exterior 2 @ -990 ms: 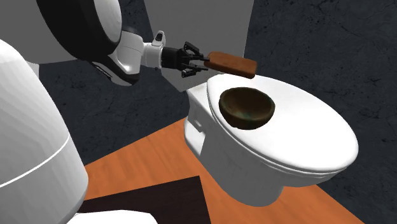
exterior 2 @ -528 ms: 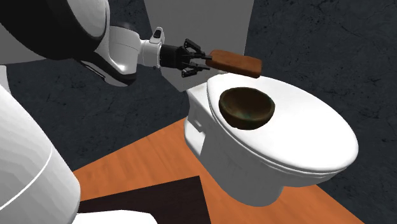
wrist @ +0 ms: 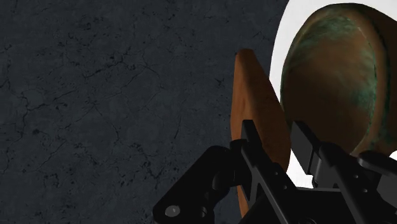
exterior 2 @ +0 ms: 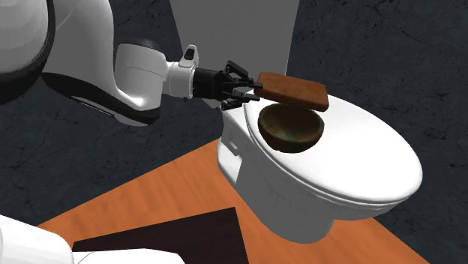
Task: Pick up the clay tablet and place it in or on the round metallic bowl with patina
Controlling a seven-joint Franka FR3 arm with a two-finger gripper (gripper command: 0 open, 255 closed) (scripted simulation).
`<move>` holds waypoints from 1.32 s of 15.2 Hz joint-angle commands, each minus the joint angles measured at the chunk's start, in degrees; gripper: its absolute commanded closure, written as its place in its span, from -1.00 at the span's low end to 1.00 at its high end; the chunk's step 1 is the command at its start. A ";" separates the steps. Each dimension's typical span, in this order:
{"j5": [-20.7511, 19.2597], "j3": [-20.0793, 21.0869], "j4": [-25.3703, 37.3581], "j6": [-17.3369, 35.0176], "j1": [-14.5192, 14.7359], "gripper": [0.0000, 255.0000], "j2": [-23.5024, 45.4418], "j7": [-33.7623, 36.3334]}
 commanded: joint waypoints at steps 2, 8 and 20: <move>-0.48 -0.26 -7.29 0.26 -0.23 1.00 -7.11 0.20; -0.96 -0.56 -10.07 1.16 -0.43 1.00 -6.11 3.89; -1.43 -0.75 -10.73 2.44 -0.55 1.00 -0.05 10.49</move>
